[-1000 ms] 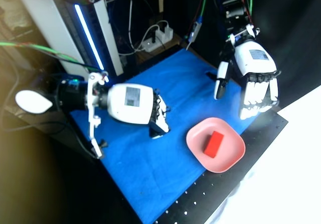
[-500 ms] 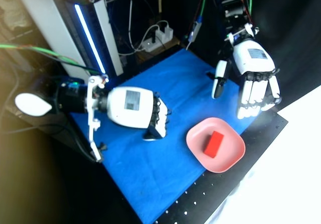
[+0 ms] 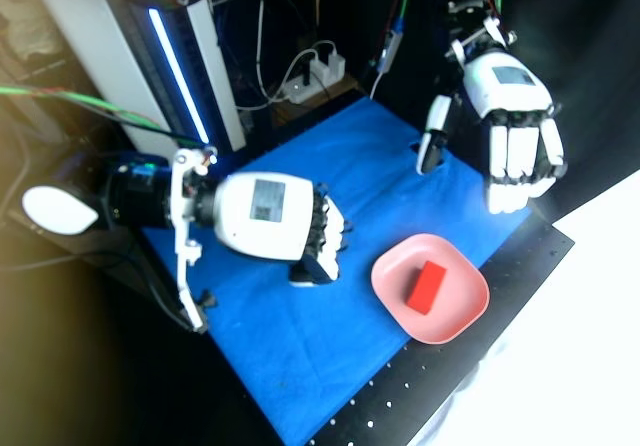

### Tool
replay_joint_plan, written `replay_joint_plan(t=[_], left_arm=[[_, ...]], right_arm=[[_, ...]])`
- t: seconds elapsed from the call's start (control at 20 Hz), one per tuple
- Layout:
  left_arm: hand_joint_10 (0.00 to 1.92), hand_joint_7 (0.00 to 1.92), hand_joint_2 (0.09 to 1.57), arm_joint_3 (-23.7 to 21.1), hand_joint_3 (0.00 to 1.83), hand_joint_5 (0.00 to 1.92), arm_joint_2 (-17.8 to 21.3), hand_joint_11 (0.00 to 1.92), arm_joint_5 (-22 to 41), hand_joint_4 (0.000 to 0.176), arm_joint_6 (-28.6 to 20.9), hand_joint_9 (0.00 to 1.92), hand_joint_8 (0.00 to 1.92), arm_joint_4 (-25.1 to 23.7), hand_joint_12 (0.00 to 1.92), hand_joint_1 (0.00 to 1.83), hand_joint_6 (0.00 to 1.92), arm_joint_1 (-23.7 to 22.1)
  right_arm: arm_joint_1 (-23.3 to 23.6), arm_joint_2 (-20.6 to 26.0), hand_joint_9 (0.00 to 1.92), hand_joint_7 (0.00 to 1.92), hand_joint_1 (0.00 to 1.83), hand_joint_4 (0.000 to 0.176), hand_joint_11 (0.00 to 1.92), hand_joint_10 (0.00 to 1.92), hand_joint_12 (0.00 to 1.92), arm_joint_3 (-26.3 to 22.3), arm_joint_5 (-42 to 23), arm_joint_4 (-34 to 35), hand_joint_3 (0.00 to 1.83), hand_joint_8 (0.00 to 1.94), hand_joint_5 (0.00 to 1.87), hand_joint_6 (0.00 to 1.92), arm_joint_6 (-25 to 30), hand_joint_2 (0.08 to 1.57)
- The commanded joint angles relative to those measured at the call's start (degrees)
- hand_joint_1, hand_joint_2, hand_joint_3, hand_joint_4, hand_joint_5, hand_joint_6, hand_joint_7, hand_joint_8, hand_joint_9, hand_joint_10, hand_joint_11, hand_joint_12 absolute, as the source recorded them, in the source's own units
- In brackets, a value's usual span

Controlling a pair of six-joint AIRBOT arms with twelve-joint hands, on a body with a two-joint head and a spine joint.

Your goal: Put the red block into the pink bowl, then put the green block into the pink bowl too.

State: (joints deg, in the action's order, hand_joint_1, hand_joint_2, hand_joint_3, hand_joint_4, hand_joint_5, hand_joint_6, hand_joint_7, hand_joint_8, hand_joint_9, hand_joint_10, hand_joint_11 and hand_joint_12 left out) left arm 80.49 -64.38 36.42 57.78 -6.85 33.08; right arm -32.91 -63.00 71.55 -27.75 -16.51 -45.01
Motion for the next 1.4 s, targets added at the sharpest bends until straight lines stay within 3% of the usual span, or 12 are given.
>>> replay_joint_plan(t=[0.0,0.25,0.4,0.45,0.5,0.55,0.65,0.75,0.85,0.9,1.0,1.35], left_arm=[[0.01,0.54,0.82,-0.21,0.00,0.45,0.45,0.06,7.62,0.000,0.21,0.60,0.00,1.24,1.23,0.87,0.00,-0.16],[0.00,0.54,0.84,-2.59,0.01,0.45,1.91,0.00,11.14,0.000,0.91,0.55,0.00,1.84,1.31,0.88,0.00,2.05],[0.02,0.55,0.86,-4.99,0.01,0.43,3.70,0.07,14.49,0.001,2.82,0.60,0.00,4.13,1.24,0.87,0.00,4.04],[0.02,0.55,0.86,-5.38,0.00,0.44,4.02,0.11,15.45,0.000,2.82,0.62,0.00,4.62,1.15,0.87,0.00,4.65],[0.02,0.55,0.87,-5.83,0.01,0.42,4.34,0.12,16.55,0.000,2.82,0.63,0.00,5.09,1.13,0.88,0.00,5.45],[0.01,0.54,0.87,-6.05,0.00,0.41,4.46,0.10,17.04,0.000,2.82,0.63,0.00,5.41,1.16,0.89,0.00,5.81],[0.00,0.52,0.87,-6.42,0.00,0.41,4.48,0.04,17.88,0.000,2.82,0.60,0.00,5.75,1.24,0.90,0.00,6.60],[0.00,0.51,0.88,-6.92,0.01,0.41,4.51,0.03,18.60,0.000,2.82,0.59,0.00,5.79,1.25,0.89,0.00,7.40],[0.00,0.51,0.88,-7.52,0.00,0.41,4.59,0.04,20.05,0.000,2.82,0.58,0.00,5.79,1.26,0.91,0.00,8.32],[0.00,0.52,0.86,-7.99,0.00,0.41,4.91,0.03,20.87,0.000,2.82,0.57,0.00,5.91,1.23,0.86,0.00,8.83],[0.00,0.50,0.86,-9.15,0.00,0.39,5.67,0.03,22.79,0.000,2.82,0.55,0.00,6.24,1.19,0.82,0.00,10.06],[0.01,0.52,0.86,-10.89,0.00,0.34,5.85,0.04,26.09,0.020,2.82,0.57,0.01,6.47,1.22,0.77,0.00,11.82]], right_arm=[[1.24,-0.10,1.20,1.08,1.26,0.000,1.14,1.57,1.85,0.24,-6.49,1.12,0.00,1.02,1.03,0.88,-0.01,1.08],[3.81,-0.56,1.15,1.20,1.28,0.000,0.85,0.97,1.45,2.02,-6.47,1.11,0.00,0.82,1.02,0.76,-0.01,1.06],[4.99,-2.44,1.06,1.02,1.27,0.000,0.93,1.47,1.84,3.90,-6.46,1.13,0.00,1.22,0.98,0.71,0.00,1.12],[5.27,-3.02,1.07,1.06,1.27,0.000,0.92,1.35,1.70,4.43,-6.46,1.14,0.00,1.13,0.97,0.74,0.00,1.11],[5.70,-3.87,1.07,1.06,1.19,0.000,0.99,1.64,1.87,5.26,-6.45,1.17,0.00,1.34,1.02,0.85,0.00,1.09],[6.07,-4.51,1.04,1.04,1.17,0.000,0.94,1.57,1.80,5.89,-6.45,1.19,0.00,1.26,1.02,0.89,0.01,1.09],[6.69,-6.02,1.03,1.03,1.18,0.000,0.98,1.85,1.92,7.43,-6.44,1.21,0.00,1.57,1.07,0.82,0.01,1.08],[6.88,-7.22,1.07,1.09,1.18,0.000,0.96,1.58,1.83,9.10,-6.44,1.29,0.00,1.23,1.07,0.82,0.03,1.07],[6.97,-8.78,1.07,1.07,1.18,0.000,1.08,1.82,1.92,11.04,-6.43,1.30,0.00,1.42,1.08,0.80,0.03,1.07],[7.02,-9.65,0.96,1.02,1.24,0.000,0.86,1.46,1.71,12.04,-6.43,1.32,0.00,1.26,0.99,0.75,0.03,1.11],[7.25,-11.40,0.99,1.09,1.26,0.000,0.80,1.06,1.49,13.92,-6.43,1.42,0.00,1.02,1.01,0.75,0.03,1.09],[7.61,-15.22,1.04,1.09,1.26,0.000,0.81,0.89,1.38,18.22,-6.42,2.65,0.00,1.01,0.98,0.79,0.03,1.10]])
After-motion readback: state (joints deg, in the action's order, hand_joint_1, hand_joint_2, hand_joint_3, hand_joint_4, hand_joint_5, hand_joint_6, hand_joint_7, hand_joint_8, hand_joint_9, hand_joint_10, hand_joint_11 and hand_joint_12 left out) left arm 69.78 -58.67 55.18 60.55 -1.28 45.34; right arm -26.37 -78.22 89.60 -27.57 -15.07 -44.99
